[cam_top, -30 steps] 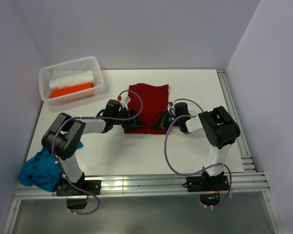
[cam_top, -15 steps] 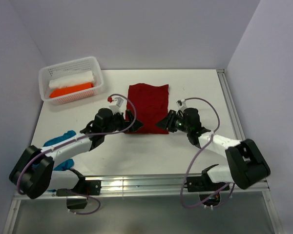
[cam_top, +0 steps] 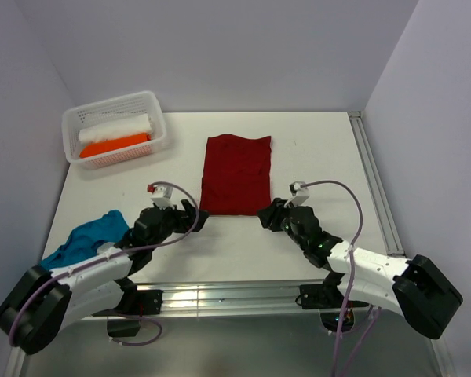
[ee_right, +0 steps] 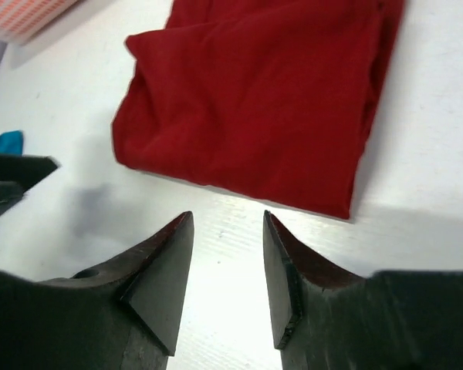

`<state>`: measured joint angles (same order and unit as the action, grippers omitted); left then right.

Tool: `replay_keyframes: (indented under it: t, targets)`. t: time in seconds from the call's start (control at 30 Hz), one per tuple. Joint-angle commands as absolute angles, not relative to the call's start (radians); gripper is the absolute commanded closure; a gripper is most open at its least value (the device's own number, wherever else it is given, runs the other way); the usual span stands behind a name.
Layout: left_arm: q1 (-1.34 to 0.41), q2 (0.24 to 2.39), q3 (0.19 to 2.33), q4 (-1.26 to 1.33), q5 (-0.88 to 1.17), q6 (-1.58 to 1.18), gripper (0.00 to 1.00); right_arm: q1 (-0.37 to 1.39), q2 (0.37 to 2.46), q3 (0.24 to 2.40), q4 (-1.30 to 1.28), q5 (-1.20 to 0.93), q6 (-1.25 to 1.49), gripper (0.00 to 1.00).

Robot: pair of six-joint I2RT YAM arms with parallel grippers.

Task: Roll the t-shirts
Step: Roll the tshirt

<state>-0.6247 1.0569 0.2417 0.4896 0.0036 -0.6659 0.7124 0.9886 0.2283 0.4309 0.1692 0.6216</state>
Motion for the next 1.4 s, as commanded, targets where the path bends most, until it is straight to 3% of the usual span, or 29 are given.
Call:
replay_keyframes:
  t: [0.0, 0.03, 0.07, 0.13, 0.23, 0.27, 0.43, 0.57, 0.93, 1.17, 1.27, 1.37]
  targets:
    - [-0.629, 0.936, 0.122, 0.641, -0.126, -0.724, 0.00, 0.721, 0.992, 0.197, 0.509, 0.259, 0.613, 0.50]
    - [-0.629, 0.908, 0.092, 0.667, -0.141, -0.724, 0.01, 0.722, 0.992, 0.180, 0.532, 0.262, 0.609, 0.05]
    - [-0.627, 0.861, 0.068, 0.682, -0.150, -0.712, 0.01, 0.721, 0.994, 0.158, 0.567, 0.268, 0.603, 0.00]
    - [-0.629, 0.824, 0.028, 0.683, -0.184, -0.690, 0.00, 0.722, 1.005, 0.137, 0.603, 0.293, 0.589, 0.00]
    - [-0.629, 0.802, 0.011, 0.715, -0.193, -0.661, 0.05, 0.722, 1.069, 0.104, 0.701, 0.318, 0.584, 0.10]
    - [-0.629, 0.824, 0.014, 0.721, -0.195, -0.647, 0.09, 0.723, 1.119, 0.103, 0.719, 0.337, 0.587, 0.14]
    - [-0.629, 1.001, 0.041, 0.833, -0.199, -0.630, 0.12, 0.723, 1.253, 0.137, 0.785, 0.368, 0.558, 0.38]
    - [-0.630, 1.195, 0.067, 0.945, -0.187, -0.632, 0.16, 0.723, 1.325, 0.147, 0.836, 0.388, 0.540, 0.42]
    - [-0.629, 1.311, 0.100, 1.011, -0.175, -0.574, 0.14, 0.724, 1.465, 0.215, 0.856, 0.414, 0.515, 0.49]
    - [-0.629, 1.399, 0.144, 1.011, -0.137, -0.564, 0.16, 0.724, 1.482, 0.215, 0.857, 0.425, 0.526, 0.71]
    - [-0.630, 1.452, 0.172, 1.012, -0.129, -0.566, 0.18, 0.724, 1.480, 0.206, 0.864, 0.428, 0.532, 0.86]
    - [-0.629, 1.488, 0.187, 1.025, -0.118, -0.561, 0.19, 0.724, 1.494, 0.209, 0.877, 0.413, 0.528, 0.89]
